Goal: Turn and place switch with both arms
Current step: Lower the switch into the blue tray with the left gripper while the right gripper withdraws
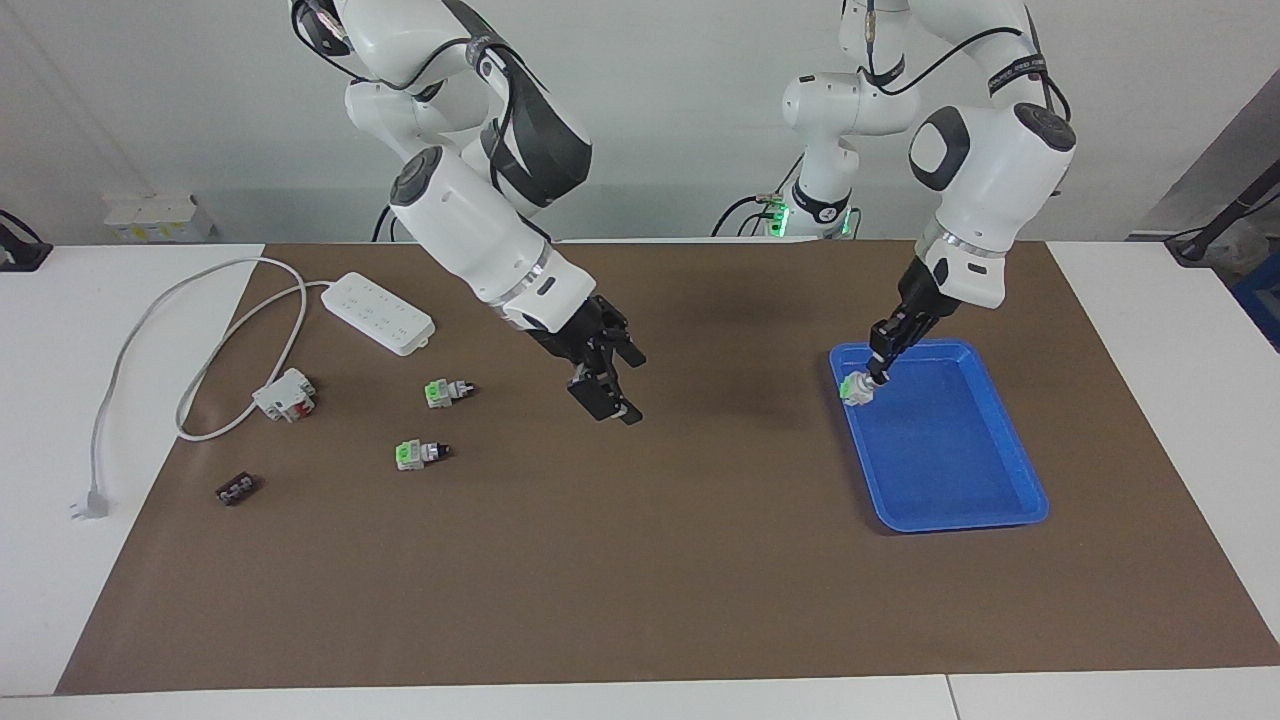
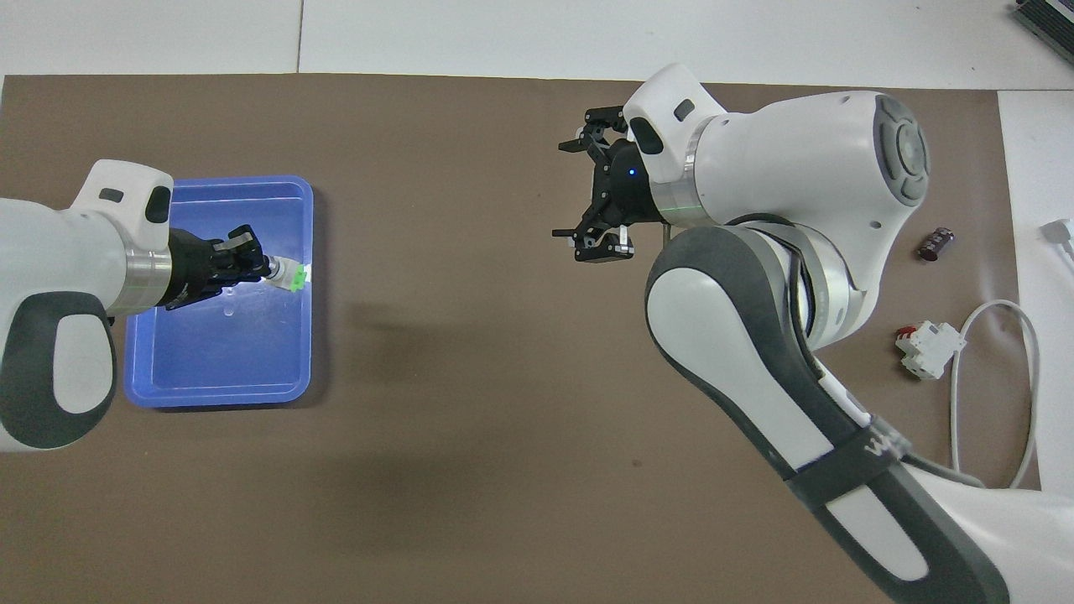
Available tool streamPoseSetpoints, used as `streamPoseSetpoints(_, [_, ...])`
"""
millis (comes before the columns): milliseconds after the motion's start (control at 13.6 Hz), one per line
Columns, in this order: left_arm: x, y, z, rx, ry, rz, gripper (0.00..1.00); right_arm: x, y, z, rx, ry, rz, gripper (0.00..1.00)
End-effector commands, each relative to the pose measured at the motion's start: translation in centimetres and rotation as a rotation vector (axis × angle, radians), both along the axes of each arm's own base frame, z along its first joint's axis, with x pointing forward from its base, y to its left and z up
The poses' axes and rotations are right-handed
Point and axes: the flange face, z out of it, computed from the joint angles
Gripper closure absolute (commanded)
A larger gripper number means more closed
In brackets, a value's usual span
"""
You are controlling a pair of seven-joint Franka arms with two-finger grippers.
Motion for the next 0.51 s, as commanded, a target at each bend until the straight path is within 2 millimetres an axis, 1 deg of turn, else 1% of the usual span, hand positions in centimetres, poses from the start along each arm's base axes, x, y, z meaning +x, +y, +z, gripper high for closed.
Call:
streamPoseSetpoints(0, [-1.5, 5.7, -3.0, 0.114, 0.015, -0.125, 1.00, -2.3, -2.0, 4.0, -0.119, 0.028, -0.067, 0.00])
streamPoseSetpoints(73, [-1.6, 8.0, -3.4, 0.128, 0.015, -0.172, 1.00, -2.8, -2.8, 4.6, -0.147, 0.071, -0.110, 0.00])
streamPoseSetpoints(220, [-1.8, 11.5, -3.7, 0.144, 0.014, -0.218, 1.00, -3.5, -4.2, 5.7, -0.172, 0.145, -0.219, 0.00])
streamPoseSetpoints(293, [-2.2, 12.3, -4.3, 0.150, 0.021, -0.256, 1.00, -3.8, -5.2, 5.9, -0.206, 0.173, -0.274, 0.00])
streamPoseSetpoints(366, [-2.5, 12.6, -4.6, 0.154, 0.025, -0.292, 1.00, -3.8, -5.7, 6.2, -0.224, 0.183, -0.338, 0.00])
streamPoseSetpoints(440, [-2.9, 13.5, -5.0, 0.156, 0.031, -0.310, 1.00, -4.1, -6.1, 7.1, -0.233, 0.179, -0.391, 0.00])
